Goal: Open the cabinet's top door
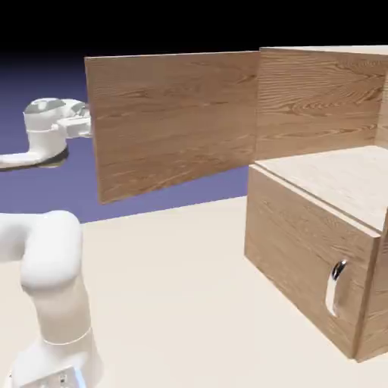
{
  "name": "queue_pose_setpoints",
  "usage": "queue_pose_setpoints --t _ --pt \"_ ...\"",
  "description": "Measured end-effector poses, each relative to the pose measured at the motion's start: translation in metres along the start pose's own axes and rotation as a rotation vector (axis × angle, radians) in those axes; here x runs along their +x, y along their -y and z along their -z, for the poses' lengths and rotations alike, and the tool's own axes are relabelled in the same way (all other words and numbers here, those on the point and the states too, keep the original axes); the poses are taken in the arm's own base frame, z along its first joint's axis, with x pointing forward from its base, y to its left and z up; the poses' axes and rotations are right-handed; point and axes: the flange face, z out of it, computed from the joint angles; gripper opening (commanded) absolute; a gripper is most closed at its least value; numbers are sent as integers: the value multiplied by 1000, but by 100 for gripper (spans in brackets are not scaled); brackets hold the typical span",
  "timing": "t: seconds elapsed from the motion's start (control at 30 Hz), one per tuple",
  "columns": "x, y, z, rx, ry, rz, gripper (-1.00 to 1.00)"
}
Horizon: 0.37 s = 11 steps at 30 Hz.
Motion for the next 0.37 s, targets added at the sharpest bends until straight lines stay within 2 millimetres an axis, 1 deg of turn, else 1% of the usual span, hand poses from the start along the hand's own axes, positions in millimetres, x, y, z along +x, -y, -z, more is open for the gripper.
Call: queue_pose_setpoints --t 0.17,0.37 --pt "10 -10 40 63 62 0 -100" --pt "25 -25 83 130 131 0 -100"
